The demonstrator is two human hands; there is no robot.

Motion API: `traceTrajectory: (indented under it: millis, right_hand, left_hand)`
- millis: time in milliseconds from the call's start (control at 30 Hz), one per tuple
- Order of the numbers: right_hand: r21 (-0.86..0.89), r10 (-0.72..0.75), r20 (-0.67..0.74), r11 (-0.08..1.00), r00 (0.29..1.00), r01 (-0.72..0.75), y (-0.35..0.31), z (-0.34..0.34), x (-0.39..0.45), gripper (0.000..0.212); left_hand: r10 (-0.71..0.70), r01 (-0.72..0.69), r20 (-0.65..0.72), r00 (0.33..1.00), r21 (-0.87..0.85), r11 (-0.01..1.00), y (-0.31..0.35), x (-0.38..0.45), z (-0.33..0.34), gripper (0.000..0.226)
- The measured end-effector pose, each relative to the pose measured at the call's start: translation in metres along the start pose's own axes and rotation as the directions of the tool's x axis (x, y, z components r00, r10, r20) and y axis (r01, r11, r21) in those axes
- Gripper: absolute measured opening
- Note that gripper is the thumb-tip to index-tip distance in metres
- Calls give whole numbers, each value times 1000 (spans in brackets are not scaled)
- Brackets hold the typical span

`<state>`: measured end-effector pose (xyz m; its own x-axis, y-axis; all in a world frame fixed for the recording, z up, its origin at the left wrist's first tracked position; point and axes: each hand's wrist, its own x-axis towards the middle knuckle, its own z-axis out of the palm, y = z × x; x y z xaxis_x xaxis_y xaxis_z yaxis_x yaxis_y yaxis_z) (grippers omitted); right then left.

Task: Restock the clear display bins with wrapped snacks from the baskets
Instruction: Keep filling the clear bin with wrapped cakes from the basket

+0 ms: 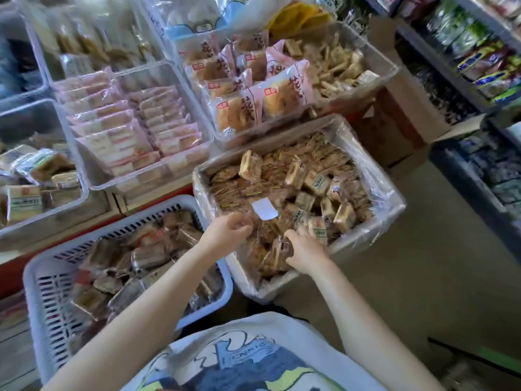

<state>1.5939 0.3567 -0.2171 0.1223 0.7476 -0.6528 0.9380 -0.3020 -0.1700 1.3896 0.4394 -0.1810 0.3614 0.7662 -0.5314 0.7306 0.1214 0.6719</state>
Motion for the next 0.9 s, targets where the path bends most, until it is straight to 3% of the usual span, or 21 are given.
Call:
traceTrajectory:
  millis: [67, 233, 333, 367, 433, 533, 700, 800, 900]
  right_hand:
    - [34, -61, -89, 997, 994, 64, 6, -2, 2, 28]
    - [324, -118, -27, 938, 993, 120, 11, -29, 4, 29]
    - [525, -111, -91, 839, 990, 142, -3, -64, -6, 30]
    - [592, -109, -116, 791, 987, 157, -12, -77, -9, 30]
    - [729, -109, -160, 657, 981, 192, -36, -96, -10, 27]
    - [841, -147, -176, 492, 973, 226, -87, -111, -2, 27]
    - [826, -166, -197, 503, 966, 254, -209, -106, 12, 23]
    - [775, -170, -219, 568, 961, 277, -286, -90, 23, 17]
    - [641, -271, -302, 651, 914, 405, -365, -72, 38, 19]
  left_hand:
    - [-18, 18, 3, 1000, 17, 1000, 6, 5, 9, 19]
    - [-27, 26, 29, 999, 45, 999, 10, 12, 8, 16]
    - [-46, 45, 0, 999, -166, 985, 12, 9, -4, 23]
    - [-80, 72, -13, 997, -319, 945, 12, 5, -10, 28]
    - [-130, 113, 19, 991, -626, 771, 10, -2, -26, 33]
    - [-108, 96, 42, 993, -821, 563, -4, -15, -58, 31]
    - [-251, -36, -158, 955, -901, 432, -60, -49, -130, 25]
    - [-353, -89, -268, 896, -889, 449, -118, -77, -179, 25]
    - [-414, -165, -386, 825, -863, 477, -173, -104, -227, 24]
